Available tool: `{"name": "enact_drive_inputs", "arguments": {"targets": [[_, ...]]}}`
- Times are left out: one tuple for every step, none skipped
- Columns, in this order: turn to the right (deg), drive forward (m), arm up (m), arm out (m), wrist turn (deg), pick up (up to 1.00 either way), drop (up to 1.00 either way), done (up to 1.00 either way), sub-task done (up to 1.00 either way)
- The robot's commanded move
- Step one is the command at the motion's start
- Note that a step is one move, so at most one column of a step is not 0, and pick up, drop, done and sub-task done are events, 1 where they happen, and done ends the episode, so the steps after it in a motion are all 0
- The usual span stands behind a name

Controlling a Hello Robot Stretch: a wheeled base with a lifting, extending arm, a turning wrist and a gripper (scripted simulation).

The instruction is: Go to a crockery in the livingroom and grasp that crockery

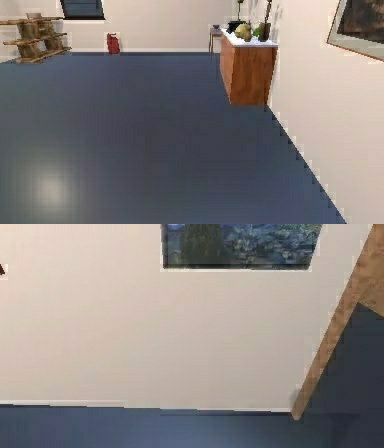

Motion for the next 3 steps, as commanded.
{"name": "enact_drive_inputs", "arguments": {"targets": [[45.0,0.00,0.00,0.00,0.0,0.00,0.00,0.00,0.00],[45.0,0.00,0.00,0.00,0.0,0.00,0.00,0.00,0.00],[3.0,0.00,0.00,0.00,0.0,0.00,0.00,0.00,0.00]]}}
